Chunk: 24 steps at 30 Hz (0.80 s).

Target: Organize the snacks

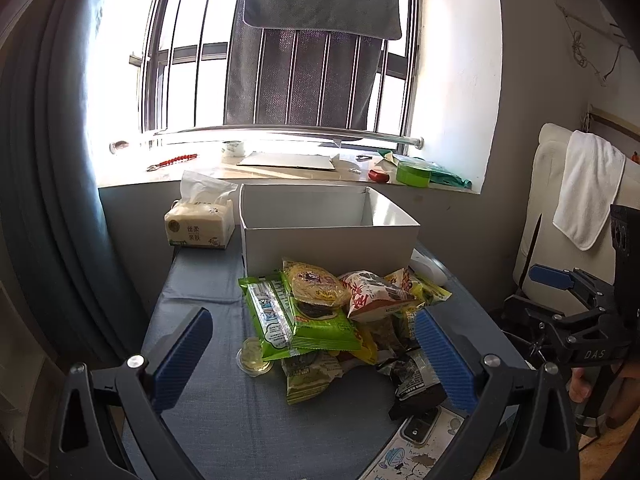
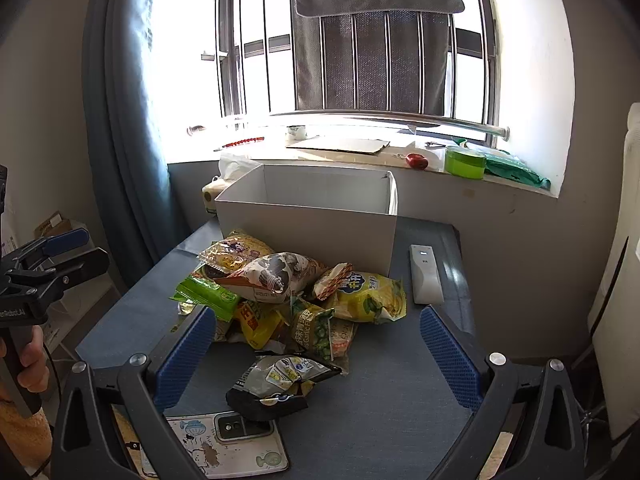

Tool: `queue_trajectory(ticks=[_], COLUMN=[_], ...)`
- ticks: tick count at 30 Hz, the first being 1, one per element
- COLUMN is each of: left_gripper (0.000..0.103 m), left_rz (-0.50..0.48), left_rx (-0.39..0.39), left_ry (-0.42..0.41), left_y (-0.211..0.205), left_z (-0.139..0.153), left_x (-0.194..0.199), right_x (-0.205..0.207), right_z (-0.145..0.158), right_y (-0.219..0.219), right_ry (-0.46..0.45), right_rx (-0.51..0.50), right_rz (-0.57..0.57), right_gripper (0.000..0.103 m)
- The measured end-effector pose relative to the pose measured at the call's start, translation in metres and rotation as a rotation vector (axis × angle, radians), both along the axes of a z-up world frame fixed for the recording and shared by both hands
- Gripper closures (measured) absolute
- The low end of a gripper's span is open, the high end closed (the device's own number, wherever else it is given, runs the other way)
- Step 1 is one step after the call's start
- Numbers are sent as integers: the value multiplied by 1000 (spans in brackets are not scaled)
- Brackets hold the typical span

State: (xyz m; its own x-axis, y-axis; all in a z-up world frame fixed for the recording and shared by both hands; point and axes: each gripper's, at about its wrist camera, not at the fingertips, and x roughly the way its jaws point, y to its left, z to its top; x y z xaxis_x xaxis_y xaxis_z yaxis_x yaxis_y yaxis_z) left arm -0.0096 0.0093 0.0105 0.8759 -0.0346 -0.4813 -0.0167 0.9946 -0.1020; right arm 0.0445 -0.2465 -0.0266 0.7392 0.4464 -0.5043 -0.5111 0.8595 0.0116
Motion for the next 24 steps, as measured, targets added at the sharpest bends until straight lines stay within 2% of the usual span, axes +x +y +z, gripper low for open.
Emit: queue_trajectory(ticks=[24], left_gripper=[0], left_rz=[-2], left_rx=[18], left_ry=[7], left_y=[-1], left_z=[2], left_x=[1], right_x=[-4], right_z=[-4], right_y=[-6], right_ry=[2], right_rx=[0], right_rz=[-9], right_gripper=[0])
